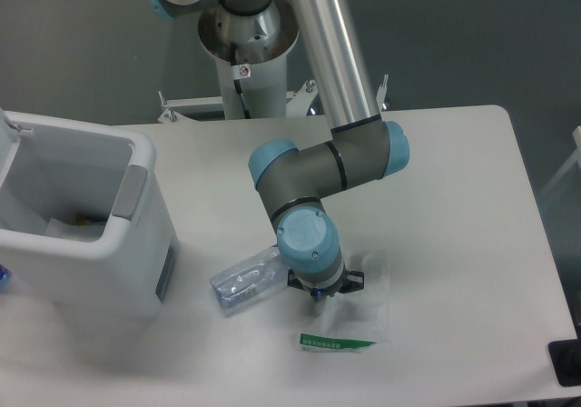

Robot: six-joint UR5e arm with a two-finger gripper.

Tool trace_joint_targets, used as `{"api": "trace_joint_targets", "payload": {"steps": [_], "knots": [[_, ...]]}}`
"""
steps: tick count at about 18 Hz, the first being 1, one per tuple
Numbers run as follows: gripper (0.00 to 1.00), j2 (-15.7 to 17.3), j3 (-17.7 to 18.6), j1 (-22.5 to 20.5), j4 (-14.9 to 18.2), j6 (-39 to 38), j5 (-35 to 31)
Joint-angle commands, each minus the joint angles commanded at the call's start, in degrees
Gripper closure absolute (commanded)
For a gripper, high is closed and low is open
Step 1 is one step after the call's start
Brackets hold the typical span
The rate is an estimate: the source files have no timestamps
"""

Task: Place the trash in the trash can
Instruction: 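Close the gripper on the plastic bag and lift it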

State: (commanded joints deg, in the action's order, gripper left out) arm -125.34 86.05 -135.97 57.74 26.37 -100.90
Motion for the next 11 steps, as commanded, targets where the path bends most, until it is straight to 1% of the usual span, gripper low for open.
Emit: {"api": "trace_joint_targets", "payload": {"steps": [4, 6, 11], "knots": [[1.00, 1.49, -1.41, -0.97, 0.00, 0.09, 1.58], [1.00, 2.90, -2.20, -1.49, 0.09, 0.00, 3.33], [1.00, 8.25, -2.64, -3.07, 0.35, 0.00, 10.01]]}}
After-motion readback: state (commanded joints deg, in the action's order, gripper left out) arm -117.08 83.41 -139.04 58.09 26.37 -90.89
